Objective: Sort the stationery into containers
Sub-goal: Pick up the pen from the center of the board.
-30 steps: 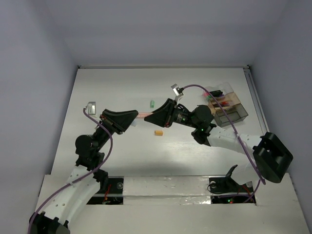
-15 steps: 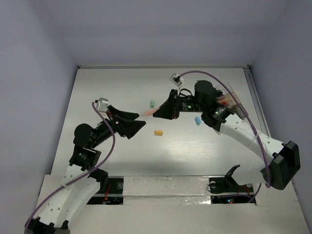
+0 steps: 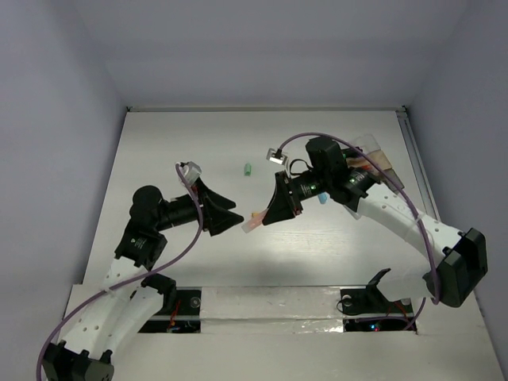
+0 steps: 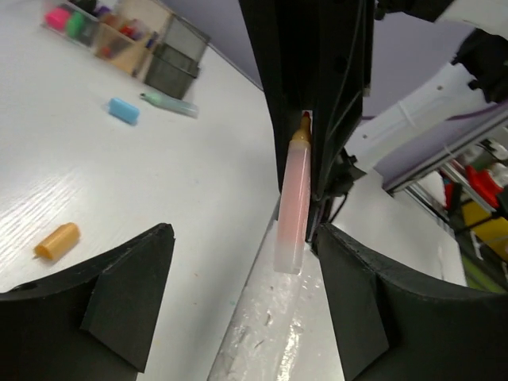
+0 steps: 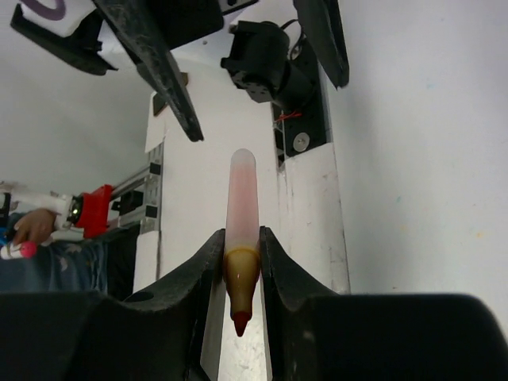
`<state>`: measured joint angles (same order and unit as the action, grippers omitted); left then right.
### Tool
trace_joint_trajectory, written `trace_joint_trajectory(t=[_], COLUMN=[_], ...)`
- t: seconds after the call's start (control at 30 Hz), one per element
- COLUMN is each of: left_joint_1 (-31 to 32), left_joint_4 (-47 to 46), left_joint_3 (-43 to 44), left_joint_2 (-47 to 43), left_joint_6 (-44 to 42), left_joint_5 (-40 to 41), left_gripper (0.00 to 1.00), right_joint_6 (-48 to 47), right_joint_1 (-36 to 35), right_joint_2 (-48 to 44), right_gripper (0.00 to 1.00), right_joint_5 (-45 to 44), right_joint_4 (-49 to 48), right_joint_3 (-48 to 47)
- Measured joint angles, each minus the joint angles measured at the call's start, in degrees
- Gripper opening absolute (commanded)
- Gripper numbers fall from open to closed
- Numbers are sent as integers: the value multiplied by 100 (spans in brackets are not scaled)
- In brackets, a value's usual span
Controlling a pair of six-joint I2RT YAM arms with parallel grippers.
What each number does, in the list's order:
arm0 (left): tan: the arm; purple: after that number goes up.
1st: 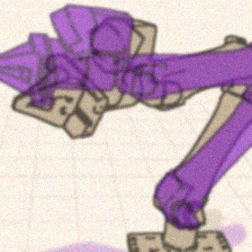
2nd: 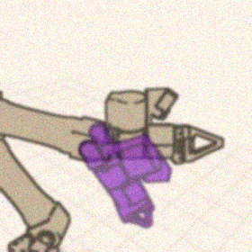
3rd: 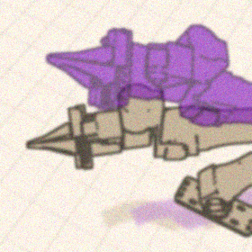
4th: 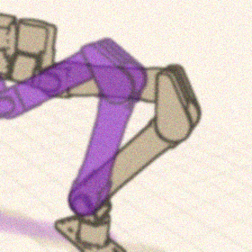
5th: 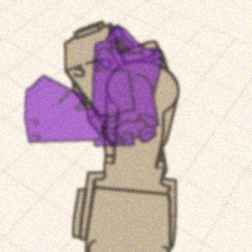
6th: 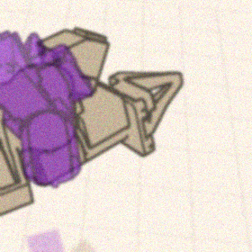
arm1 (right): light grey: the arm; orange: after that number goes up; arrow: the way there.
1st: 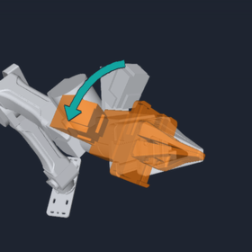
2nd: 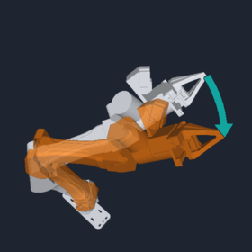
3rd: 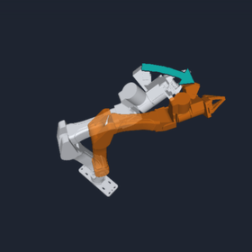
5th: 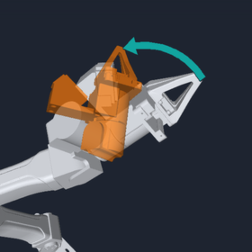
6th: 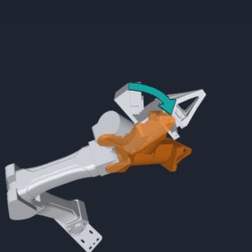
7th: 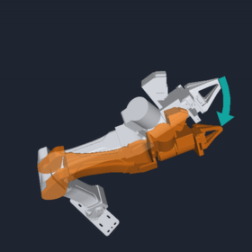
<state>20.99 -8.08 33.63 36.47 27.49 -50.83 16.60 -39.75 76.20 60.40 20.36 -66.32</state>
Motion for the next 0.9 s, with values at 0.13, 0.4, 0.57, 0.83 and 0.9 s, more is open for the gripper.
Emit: trace_joint_trajectory(t=[0.13,0.4,0.57,0.83,0.9], left_joint_1=[57,404,448,706,726], left_joint_4=[-291,-431,-396,-181,-116], left_joint_3=[-138,-184,-214,-214,-214], left_joint_2=[46,221,343,562,614], left_joint_6=[197,334,275,83,42], left_joint_5=[-442,-874,-826,-743,-719], left_gripper=[61,47,38,31,29], right_joint_6=[-98,-96,-109,-455,-562], right_joint_1=[0,0,-2,-92,-125], right_joint_2=[111,590,896,1185,1281], right_gripper=[0,0,0,0,0], right_joint_5=[247,485,627,575,557], right_joint_4=[79,66,186,586,748], right_joint_3=[-142,-299,-540,-1056,-1174])
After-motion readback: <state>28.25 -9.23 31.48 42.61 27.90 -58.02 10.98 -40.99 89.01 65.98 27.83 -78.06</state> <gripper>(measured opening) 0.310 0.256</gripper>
